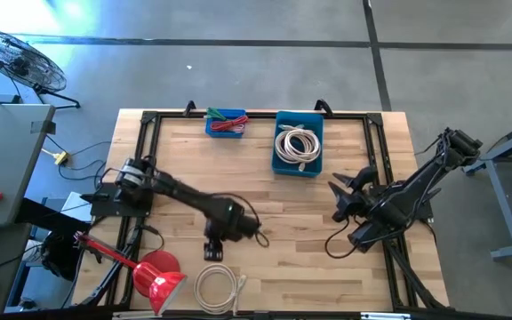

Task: Pick & Place USB Port
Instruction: Put the white HDMI cable into the dark blue bin

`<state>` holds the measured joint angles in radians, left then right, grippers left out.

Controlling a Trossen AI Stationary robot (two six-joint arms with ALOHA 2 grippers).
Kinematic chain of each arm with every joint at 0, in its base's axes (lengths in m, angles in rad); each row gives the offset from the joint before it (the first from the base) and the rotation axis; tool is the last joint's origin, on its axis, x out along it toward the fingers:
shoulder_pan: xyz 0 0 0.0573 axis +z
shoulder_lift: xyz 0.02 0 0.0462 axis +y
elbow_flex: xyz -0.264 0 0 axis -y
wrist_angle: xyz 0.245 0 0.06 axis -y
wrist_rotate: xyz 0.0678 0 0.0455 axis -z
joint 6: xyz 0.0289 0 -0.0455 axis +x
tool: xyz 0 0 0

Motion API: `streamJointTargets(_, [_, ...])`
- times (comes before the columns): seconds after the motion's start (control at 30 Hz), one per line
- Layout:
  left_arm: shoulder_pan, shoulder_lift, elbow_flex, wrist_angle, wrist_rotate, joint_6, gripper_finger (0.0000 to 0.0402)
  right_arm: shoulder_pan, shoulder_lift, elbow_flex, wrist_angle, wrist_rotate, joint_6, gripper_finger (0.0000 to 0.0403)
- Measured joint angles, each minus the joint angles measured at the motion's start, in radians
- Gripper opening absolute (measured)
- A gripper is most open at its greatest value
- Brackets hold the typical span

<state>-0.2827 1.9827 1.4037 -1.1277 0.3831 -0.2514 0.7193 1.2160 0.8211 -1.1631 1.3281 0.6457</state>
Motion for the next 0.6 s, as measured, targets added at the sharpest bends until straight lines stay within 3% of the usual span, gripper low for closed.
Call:
streamJointTargets(0.2, [-0.105, 0.0, 0.0, 0.137, -0.037, -0.097, 0.0202, 0.0, 0.0, 0.0, 0.131, -0.035, 0.0, 0.014])
streamJointTargets(0.37, [-0.176, 0.0, 0.0, 0.282, -0.131, -0.179, 0.0202, 0.001, 0.0, 0.0, 0.287, -0.169, -0.039, 0.014])
streamJointTargets(0.6, [-0.243, 0.0, 0.001, 0.442, -0.196, -0.344, 0.0202, 0.001, 0.0, 0.0, 0.617, -0.343, -0.225, 0.014])
